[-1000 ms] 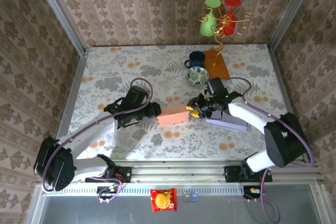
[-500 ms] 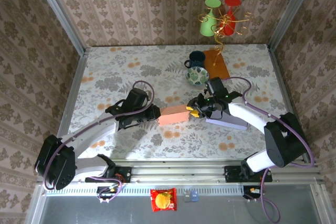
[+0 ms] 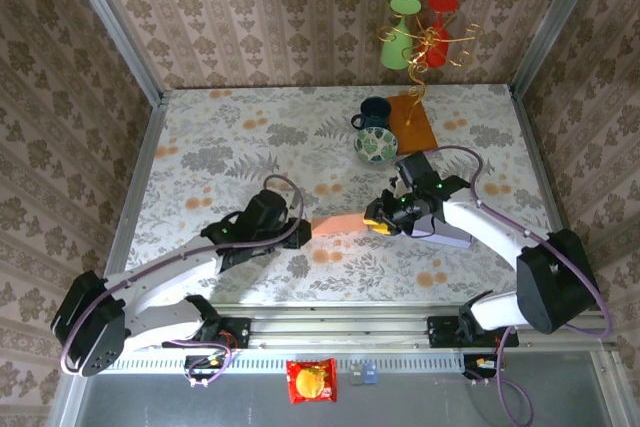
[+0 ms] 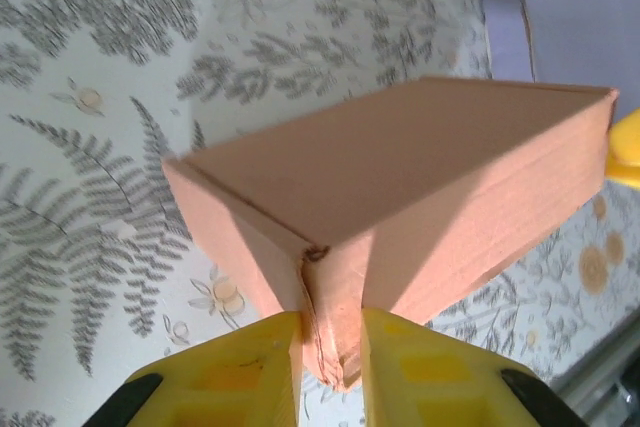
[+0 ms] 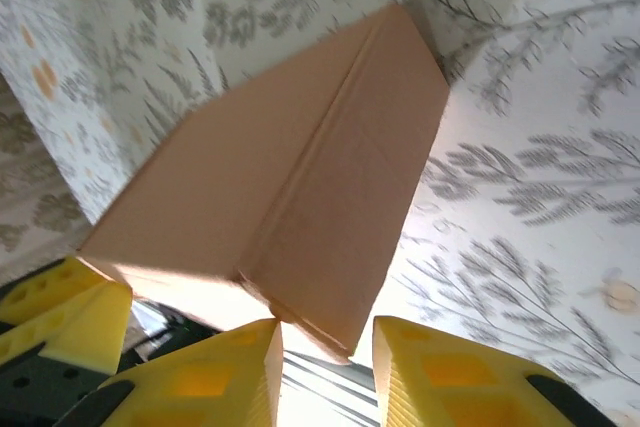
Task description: Fold the paper box
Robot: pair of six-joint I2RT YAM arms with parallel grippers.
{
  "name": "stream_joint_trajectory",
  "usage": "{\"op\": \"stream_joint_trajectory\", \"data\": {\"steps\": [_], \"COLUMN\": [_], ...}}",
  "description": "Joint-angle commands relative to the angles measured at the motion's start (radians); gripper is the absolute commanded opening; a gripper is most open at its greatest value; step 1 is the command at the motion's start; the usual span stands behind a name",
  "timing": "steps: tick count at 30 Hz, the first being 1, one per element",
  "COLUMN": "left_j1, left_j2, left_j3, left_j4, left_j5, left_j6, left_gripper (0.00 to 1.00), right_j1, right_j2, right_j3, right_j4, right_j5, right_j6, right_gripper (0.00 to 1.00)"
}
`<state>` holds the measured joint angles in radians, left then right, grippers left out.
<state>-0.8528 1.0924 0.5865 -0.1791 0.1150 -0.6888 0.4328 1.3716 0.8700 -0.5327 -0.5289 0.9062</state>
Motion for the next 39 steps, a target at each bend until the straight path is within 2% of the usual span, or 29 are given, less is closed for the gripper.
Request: {"op": "stream_joint_trajectory", "data": {"steps": [1, 8, 11, 14, 17, 18, 19, 20, 21, 24, 29, 31, 34, 39], "left_j1": [-0.031, -0.041, -0.024, 0.02, 0.105, 0.137, 0.167, 0.198, 0.23, 0.315, 0.438, 0.461, 0.47, 0.472], "left_j2": [-0.009, 0.011, 0.036, 0.048, 0.035, 0.025, 0.015, 0.006, -0.006, -0.046, -0.136, -0.164, -0.149, -0.132], "left_j3": [-0.059, -0.035, 0.014, 0.052, 0.064, 0.065, 0.066, 0.067, 0.065, 0.047, -0.014, -0.042, -0.044, -0.071], "left_j4": [-0.004, 0.02, 0.018, 0.029, 0.054, 0.064, 0.072, 0.075, 0.076, 0.064, 0.013, 0.002, -0.087, -0.112], "left_j5": [-0.04, -0.055, -0.055, -0.048, -0.028, -0.021, -0.017, -0.015, -0.016, -0.046, -0.188, -0.276, -0.489, -0.773], "left_j6": [0.023, 0.009, 0.009, -0.005, -0.028, -0.032, -0.029, -0.027, -0.023, -0.014, 0.003, 0.032, 0.027, 0.063], "left_gripper": [0.21, 0.24, 0.28, 0.31, 0.4, 0.5, 0.96, 1.0, 1.0, 1.0, 1.0, 1.0, 1.0, 1.0], "right_j1": [0.003, 0.003, 0.003, 0.001, -0.003, -0.008, -0.014, -0.018, -0.027, -0.05, -0.071, -0.071, -0.082, -0.148], "right_j2": [-0.043, -0.054, -0.075, -0.121, -0.173, -0.194, -0.214, -0.233, -0.256, -0.336, -0.437, -0.461, -0.495, -0.54], "right_j3": [-0.023, 0.006, 0.038, 0.057, 0.064, 0.066, 0.061, 0.058, 0.052, 0.014, -0.04, -0.062, -0.13, -0.274], "right_j4": [-0.152, -0.173, -0.191, -0.2, -0.208, -0.209, -0.208, -0.208, -0.204, -0.172, -0.14, -0.12, -0.047, 0.153], "right_j5": [0.004, 0.023, 0.066, 0.135, 0.235, 0.27, 0.305, 0.333, 0.364, 0.448, 0.602, 0.718, 0.913, 0.997], "right_j6": [-0.128, -0.191, -0.225, -0.257, -0.296, -0.308, -0.319, -0.328, -0.339, -0.363, -0.402, -0.413, -0.408, -0.539], "right_gripper": [0.31, 0.34, 0.36, 0.42, 0.52, 0.56, 0.61, 0.71, 0.99, 1.0, 1.0, 1.0, 1.0, 1.0]}}
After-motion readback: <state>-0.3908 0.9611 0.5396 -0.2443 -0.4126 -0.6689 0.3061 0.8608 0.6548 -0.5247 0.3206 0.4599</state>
